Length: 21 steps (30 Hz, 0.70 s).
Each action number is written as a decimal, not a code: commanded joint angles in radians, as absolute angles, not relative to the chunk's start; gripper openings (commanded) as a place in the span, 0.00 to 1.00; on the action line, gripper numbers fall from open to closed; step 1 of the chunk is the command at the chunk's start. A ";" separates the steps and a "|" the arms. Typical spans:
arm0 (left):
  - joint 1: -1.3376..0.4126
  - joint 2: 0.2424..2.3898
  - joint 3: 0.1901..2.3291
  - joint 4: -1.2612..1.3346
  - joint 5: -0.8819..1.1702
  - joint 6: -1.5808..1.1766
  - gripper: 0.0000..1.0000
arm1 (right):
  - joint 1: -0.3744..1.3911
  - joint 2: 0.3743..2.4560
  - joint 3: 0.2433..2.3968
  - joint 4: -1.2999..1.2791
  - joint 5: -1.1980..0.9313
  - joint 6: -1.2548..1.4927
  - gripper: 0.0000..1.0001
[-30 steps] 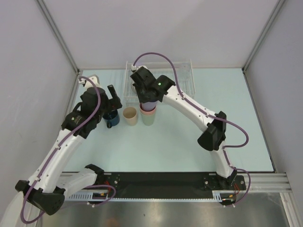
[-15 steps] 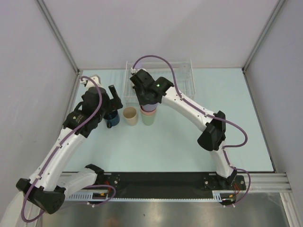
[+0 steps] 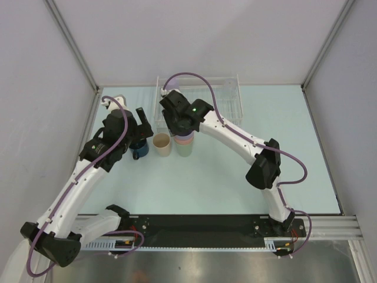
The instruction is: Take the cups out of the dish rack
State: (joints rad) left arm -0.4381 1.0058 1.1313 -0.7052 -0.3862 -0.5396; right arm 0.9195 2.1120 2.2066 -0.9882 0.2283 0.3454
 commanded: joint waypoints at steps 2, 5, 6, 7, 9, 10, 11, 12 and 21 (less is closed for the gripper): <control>-0.433 0.991 1.135 -0.683 -0.373 -0.531 1.00 | 0.927 2.023 2.267 -0.950 0.275 0.345 0.45; -0.433 0.994 1.138 -0.681 -0.371 -0.531 1.00 | 0.927 2.010 2.348 -0.962 0.291 0.339 0.46; -0.433 0.994 1.140 -0.680 -0.370 -0.529 1.00 | 0.927 2.003 2.370 -0.966 0.294 0.336 0.46; -0.433 0.996 1.140 -0.680 -0.368 -0.531 1.00 | 0.925 1.999 2.385 -0.971 0.296 0.337 0.46; -0.433 0.996 1.141 -0.678 -0.365 -0.529 1.00 | 0.923 1.967 2.410 -0.973 0.310 0.339 0.46; -0.433 0.997 1.141 -0.678 -0.364 -0.531 1.00 | 0.923 1.947 2.405 -0.966 0.316 0.344 0.46; -0.433 0.997 1.141 -0.678 -0.362 -0.529 1.00 | 0.920 1.928 2.398 -0.948 0.327 0.345 0.46; -0.433 0.997 1.141 -0.677 -0.361 -0.529 1.00 | 0.919 1.908 2.361 -0.933 0.333 0.345 0.46; -0.436 0.974 1.120 -0.687 -0.368 -0.477 1.00 | 0.904 1.491 1.918 -0.743 0.508 0.278 0.61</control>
